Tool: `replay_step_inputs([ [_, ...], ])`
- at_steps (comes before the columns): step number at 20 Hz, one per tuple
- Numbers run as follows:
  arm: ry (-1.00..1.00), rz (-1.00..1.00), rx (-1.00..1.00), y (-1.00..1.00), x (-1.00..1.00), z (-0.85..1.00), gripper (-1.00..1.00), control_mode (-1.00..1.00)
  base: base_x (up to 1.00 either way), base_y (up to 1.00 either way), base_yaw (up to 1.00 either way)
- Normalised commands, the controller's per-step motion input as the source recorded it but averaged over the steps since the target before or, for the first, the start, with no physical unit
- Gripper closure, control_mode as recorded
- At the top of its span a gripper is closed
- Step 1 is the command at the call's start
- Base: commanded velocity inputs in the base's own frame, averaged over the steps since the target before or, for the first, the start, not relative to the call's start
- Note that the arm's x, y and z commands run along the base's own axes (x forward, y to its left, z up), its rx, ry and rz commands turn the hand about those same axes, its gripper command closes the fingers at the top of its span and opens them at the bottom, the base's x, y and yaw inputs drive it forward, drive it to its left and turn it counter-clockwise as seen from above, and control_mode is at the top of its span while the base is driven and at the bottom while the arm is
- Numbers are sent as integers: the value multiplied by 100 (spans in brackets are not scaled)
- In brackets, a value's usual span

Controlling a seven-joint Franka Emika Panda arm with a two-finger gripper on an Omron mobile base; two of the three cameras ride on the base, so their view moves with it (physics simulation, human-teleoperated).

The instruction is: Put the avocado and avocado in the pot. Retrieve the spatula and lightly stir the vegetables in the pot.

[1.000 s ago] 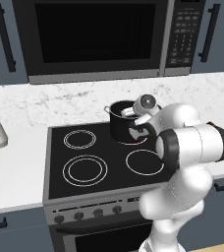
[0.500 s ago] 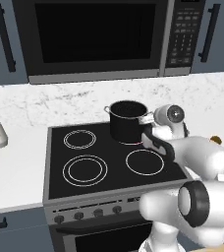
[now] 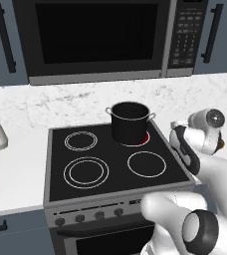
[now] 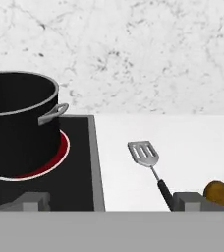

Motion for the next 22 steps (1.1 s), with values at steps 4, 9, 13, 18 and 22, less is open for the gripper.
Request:
replay_step_inputs([
  [4, 22, -25, 2, -100, 0, 0, -100, -100, 0, 0, 0],
  [9, 23, -25, 5, -100, 4, -11, -100, -100, 0, 0, 0],
  [13, 32, -21, 14, -100, 21, -64, -100, -100, 0, 0, 0],
  [18, 21, -15, 21, -93, 17, -72, -100, -100, 0, 0, 0],
  [22, 6, -8, 16, -58, 13, -58, -100, -100, 0, 0, 0],
])
